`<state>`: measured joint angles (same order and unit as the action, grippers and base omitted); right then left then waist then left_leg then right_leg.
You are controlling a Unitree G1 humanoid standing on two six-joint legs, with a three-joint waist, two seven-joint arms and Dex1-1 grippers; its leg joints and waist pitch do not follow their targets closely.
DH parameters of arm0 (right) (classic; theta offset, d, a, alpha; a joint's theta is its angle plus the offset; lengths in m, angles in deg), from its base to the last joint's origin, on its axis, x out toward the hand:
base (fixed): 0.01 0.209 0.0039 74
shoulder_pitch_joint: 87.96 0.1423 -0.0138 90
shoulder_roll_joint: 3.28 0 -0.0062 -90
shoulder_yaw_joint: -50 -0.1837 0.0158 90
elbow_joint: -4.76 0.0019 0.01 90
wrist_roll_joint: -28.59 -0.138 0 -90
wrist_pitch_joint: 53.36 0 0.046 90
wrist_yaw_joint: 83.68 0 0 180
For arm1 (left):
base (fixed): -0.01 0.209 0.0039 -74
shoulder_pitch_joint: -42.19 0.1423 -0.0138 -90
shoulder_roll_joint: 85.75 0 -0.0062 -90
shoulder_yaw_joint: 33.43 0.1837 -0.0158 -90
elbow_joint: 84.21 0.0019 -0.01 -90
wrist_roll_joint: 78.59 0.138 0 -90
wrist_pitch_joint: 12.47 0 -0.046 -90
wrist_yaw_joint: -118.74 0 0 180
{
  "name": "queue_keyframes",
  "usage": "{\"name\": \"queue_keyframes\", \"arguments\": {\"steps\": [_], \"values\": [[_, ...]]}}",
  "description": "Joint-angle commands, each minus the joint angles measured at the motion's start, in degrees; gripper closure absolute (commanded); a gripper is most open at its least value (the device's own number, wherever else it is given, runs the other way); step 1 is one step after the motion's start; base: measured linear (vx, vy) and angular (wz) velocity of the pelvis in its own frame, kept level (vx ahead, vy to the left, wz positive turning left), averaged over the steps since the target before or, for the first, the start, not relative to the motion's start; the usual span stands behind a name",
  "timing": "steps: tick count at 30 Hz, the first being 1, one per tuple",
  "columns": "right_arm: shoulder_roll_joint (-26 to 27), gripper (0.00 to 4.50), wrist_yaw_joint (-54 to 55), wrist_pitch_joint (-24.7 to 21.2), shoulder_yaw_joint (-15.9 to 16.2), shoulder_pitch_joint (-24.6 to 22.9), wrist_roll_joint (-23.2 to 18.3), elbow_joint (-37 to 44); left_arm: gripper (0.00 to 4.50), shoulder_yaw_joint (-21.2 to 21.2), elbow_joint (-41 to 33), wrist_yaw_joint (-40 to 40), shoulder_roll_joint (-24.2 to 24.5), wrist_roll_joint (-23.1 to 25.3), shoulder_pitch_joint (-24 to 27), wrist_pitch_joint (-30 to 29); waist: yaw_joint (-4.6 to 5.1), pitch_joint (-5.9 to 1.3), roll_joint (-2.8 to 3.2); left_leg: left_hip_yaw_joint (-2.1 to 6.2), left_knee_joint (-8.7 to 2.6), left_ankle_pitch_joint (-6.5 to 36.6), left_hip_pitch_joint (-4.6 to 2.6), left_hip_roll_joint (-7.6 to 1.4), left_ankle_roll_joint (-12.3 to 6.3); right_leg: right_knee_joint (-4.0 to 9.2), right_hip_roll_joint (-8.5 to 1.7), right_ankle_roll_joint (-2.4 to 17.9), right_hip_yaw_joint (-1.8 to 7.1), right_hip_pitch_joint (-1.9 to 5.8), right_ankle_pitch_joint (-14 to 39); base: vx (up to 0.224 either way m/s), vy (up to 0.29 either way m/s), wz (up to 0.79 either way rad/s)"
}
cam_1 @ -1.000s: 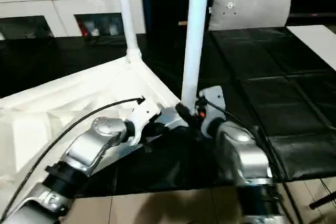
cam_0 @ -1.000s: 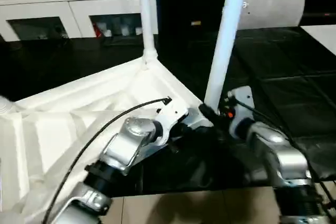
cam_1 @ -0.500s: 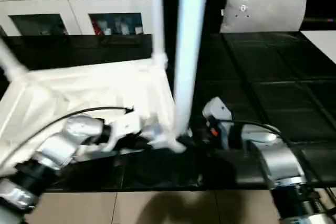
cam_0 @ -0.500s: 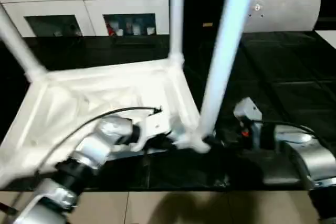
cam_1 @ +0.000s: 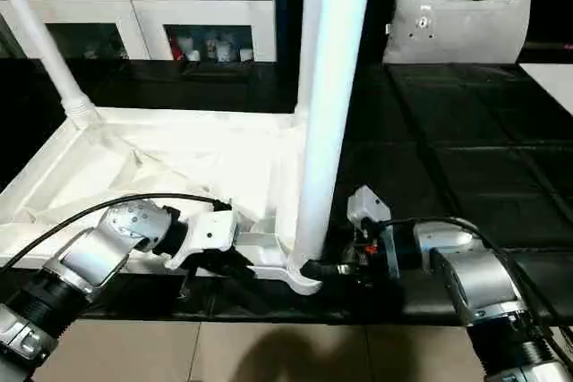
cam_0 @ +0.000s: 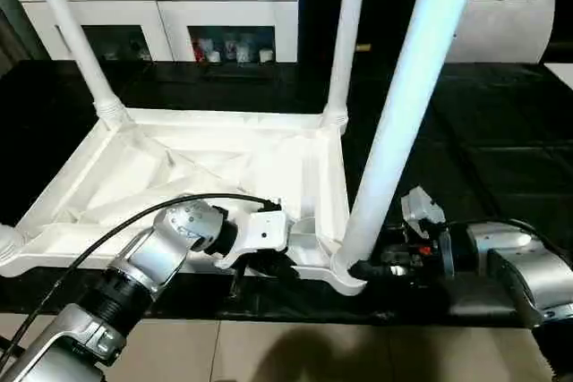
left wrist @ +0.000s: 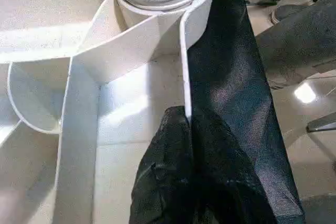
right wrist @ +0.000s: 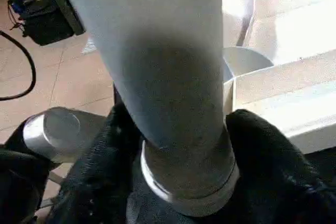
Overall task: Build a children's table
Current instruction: Rotate leg to tighten
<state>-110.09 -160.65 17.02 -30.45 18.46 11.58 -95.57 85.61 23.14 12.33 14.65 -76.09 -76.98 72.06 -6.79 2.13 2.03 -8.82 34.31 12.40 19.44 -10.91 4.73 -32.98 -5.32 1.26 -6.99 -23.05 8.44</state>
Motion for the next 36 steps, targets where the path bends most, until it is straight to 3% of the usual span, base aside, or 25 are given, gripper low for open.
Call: {"name": "queue_keyframes", "arguments": {"steps": [1,6,13,15,17,18,19,20,21,22,23,24,25,26,27,28,30,31,32,33,34,35,36], "values": [[0.11,1.99,-1.29,0.27,0.78,1.36,-0.43,-0.03,4.50,2.50,-0.05,1.96,-0.26,1.21,0.78,1.14,0.15,-3.11,-1.17,0.06,-4.44,10.53,0.50,-2.06,-3.80,4.66,-3.59,5.50,2.86,3.11,26.81,0.000,0.000,0.00],[0.42,2.40,-2.31,-0.98,1.55,0.90,-1.45,0.39,4.50,2.41,-0.63,1.60,-0.23,0.93,1.40,0.60,-0.05,-3.24,-1.22,0.01,-4.40,9.20,0.66,-2.15,-4.16,4.13,-3.63,7.11,3.00,3.28,23.27,0.000,0.000,0.00],[1.67,2.53,-1.10,-3.24,1.07,-2.30,-3.93,4.31,4.50,0.71,-2.43,-0.41,-1.26,-0.86,3.15,-3.57,0.12,-3.04,-1.06,0.05,-4.55,10.71,0.63,-2.16,-3.84,4.43,-3.60,6.71,2.91,3.27,25.49,0.000,0.000,0.00],[1.67,2.53,-1.10,-3.24,1.07,-2.30,-3.93,4.31,4.50,0.71,-2.43,-0.41,-1.26,-0.86,3.15,-3.57,0.20,-2.96,-1.13,0.04,-4.57,11.26,0.55,-2.03,-3.71,4.64,-3.55,6.14,2.89,3.19,26.73,0.000,0.000,0.00],[4.89,2.53,6.35,-5.09,-0.56,-4.71,-3.77,7.48,4.50,-1.79,-3.53,-6.21,-4.42,-1.32,3.68,-9.66,0.33,-2.69,-0.86,-0.03,-4.70,11.93,0.37,-2.15,-3.07,4.93,-3.51,5.68,3.01,3.00,27.98,0.000,0.000,0.00],[6.26,2.53,9.83,-5.53,-0.91,-5.01,-2.70,7.65,4.50,-2.70,-3.72,-8.37,-5.68,-1.45,3.68,-11.62,0.58,-2.46,-1.00,0.04,-4.73,13.20,0.31,-1.84,-2.51,5.33,-3.50,4.75,2.66,2.98,30.73,0.000,0.000,0.00],[7.58,2.53,13.09,-5.47,-1.15,-5.03,-1.37,7.34,4.50,-3.58,-3.89,-10.35,-6.94,-1.69,3.64,-13.59,0.80,-2.48,-0.51,0.24,-4.63,15.04,-0.03,-1.50,-1.95,5.79,-3.48,3.43,2.20,2.85,34.06,0.000,0.000,0.00],[7.58,2.53,13.09,-5.47,-1.15,-5.03,-1.37,7.34,4.50,-3.58,-3.89,-10.35,-6.94,-1.69,3.64,-13.59,1.13,-2.33,-0.82,0.15,-4.57,15.64,-0.05,-1.40,-1.78,6.14,-3.35,2.63,2.08,2.70,35.22,0.000,0.000,0.00],[10.53,2.53,19.58,-6.10,-2.09,-4.49,0.68,6.00,4.50,-5.12,-4.65,-13.55,-9.37,-2.41,3.64,-17.33,1.59,-2.25,-0.76,0.36,-4.51,16.72,0.08,-1.14,-1.61,6.45,-3.34,1.28,1.71,2.81,37.27,0.000,0.000,0.00],[11.48,2.53,21.65,-6.40,-2.44,-4.29,1.26,5.55,4.50,-5.58,-4.95,-14.53,-10.14,-2.62,3.66,-18.54,2.32,-2.15,-0.85,0.32,-4.30,17.35,-0.01,-0.91,-1.24,6.93,-3.19,0.59,1.27,2.48,38.34,0.000,0.000,0.00],[11.48,2.54,21.65,-6.40,-2.44,-4.29,1.26,5.55,4.50,-5.58,-4.95,-14.53,-10.14,-2.62,3.66,-18.54,2.70,-2.16,-0.79,0.53,-4.19,17.95,0.12,-0.75,-1.22,7.10,-3.25,-0.18,0.90,2.69,39.43,0.000,0.000,0.00],[13.78,2.55,26.14,-7.25,-3.26,-3.58,2.27,4.48,4.50,-6.60,-5.25,-17.14,-12.11,-2.85,3.46,-21.20,3.56,-2.18,-0.67,0.74,-4.28,18.74,0.41,-0.76,-1.32,7.42,-3.21,-1.14,0.46,2.92,39.96,0.000,0.000,0.00],[16.45,2.55,31.02,-8.68,-4.38,-2.51,3.00,3.13,4.50,-7.50,-5.20,-19.70,-14.31,-3.27,3.09,-23.56,4.54,-2.17,-0.53,0.87,-4.24,19.92,0.27,-0.77,-1.50,7.86,-3.06,-1.70,0.03,2.90,39.68,0.000,0.000,0.00],[17.48,2.57,32.79,-9.19,-4.77,-2.10,3.26,2.58,4.50,-7.82,-5.06,-20.62,-15.10,-3.41,2.95,-24.30,4.54,-2.17,-0.53,0.87,-4.24,19.92,0.27,-0.77,-1.50,7.86,-3.06,-1.70,0.03,2.90,39.68,0.000,0.000,0.00],[20.73,2.57,39.34,-10.82,-6.35,-0.43,4.27,0.51,4.50,-9.28,-3.94,-24.46,-18.15,-3.30,2.22,-26.36,6.06,-2.11,0.85,1.37,-4.38,22.83,0.26,-1.00,-1.37,8.36,-2.95,-1.60,-0.93,3.28,38.15,0.000,0.000,0.00],[24.34,2.57,47.55,-11.89,-8.49,1.87,5.54,-2.40,4.50,-10.85,-1.96,-29.25,-21.77,-2.70,0.96,-27.71,7.43,-2.08,1.02,1.70,-4.44,25.18,0.07,-1.32,-1.47,8.65,-2.91,-1.18,-1.82,3.63,35.81,0.000,0.000,0.00],[26.00,2.57,51.54,-11.28,-9.55,3.17,6.18,-4.36,4.50,-11.86,-0.40,-32.55,-23.75,-2.25,-0.05,-27.69,8.77,-2.04,1.53,2.44,-5.02,30.16,-0.23,-2.40,-1.47,8.36,-2.81,-1.71,-2.82,4.46,33.20,0.000,0.000,0.00],[27.79,2.57,54.58,-9.32,-10.22,4.46,6.82,-6.57,4.50,-12.59,1.24,-35.91,-25.85,-1.43,-1.24,-26.91,9.24,-2.06,1.38,2.71,-5.71,31.42,0.23,-3.10,-2.16,7.36,-3.34,-1.25,-2.06,5.12,29.90,0.000,0.000,0.00],[27.93,2.22,54.68,-9.15,-10.25,4.54,6.85,-6.70,4.50,-12.63,1.32,-36.12,-25.99,-1.36,-1.32,-26.86,9.27,-1.93,1.54,2.65,-5.90,31.95,0.26,-3.12,-2.24,7.26,-3.43,-1.05,-1.80,5.02,29.80,0.000,0.000,0.00],[28.70,2.01,55.14,-8.38,-10.33,4.77,7.07,-7.07,4.50,-12.72,1.33,-37.00,-26.60,-0.92,-1.55,-26.95,9.67,-1.69,1.26,2.05,-5.24,31.70,-0.51,-2.14,-1.93,8.32,-3.77,-0.90,-1.82,4.00,33.12,0.000,0.000,0.00],[29.17,1.87,55.56,-7.50,-10.16,4.78,7.49,-7.14,4.50,-12.37,1.20,-37.10,-26.64,-0.47,-1.64,-26.60,9.96,-1.96,0.85,1.52,-4.20,27.25,-0.51,-0.79,-2.02,9.14,-4.31,-1.08,-2.18,3.72,36.46,0.000,0.000,0.00],[29.26,1.78,55.64,-7.43,-10.18,4.78,7.52,-7.14,4.50,-12.27,1.16,-37.08,-26.59,-0.38,-1.64,-26.56,9.85,-2.14,0.84,1.34,-3.98,24.46,-0.18,-0.43,-2.34,9.16,-4.50,-1.06,-2.05,3.87,36.71,0.000,0.000,0.00],[30.56,1.78,57.00,-6.56,-10.75,4.76,7.94,-7.08,4.50,-10.68,0.77,-36.66,-25.58,1.16,-1.40,-25.98,9.48,-2.10,1.67,1.36,-4.18,21.14,0.31,-0.48,-2.91,9.00,-4.49,-0.48,-1.70,3.94,35.70,0.000,0.000,0.00]]}}
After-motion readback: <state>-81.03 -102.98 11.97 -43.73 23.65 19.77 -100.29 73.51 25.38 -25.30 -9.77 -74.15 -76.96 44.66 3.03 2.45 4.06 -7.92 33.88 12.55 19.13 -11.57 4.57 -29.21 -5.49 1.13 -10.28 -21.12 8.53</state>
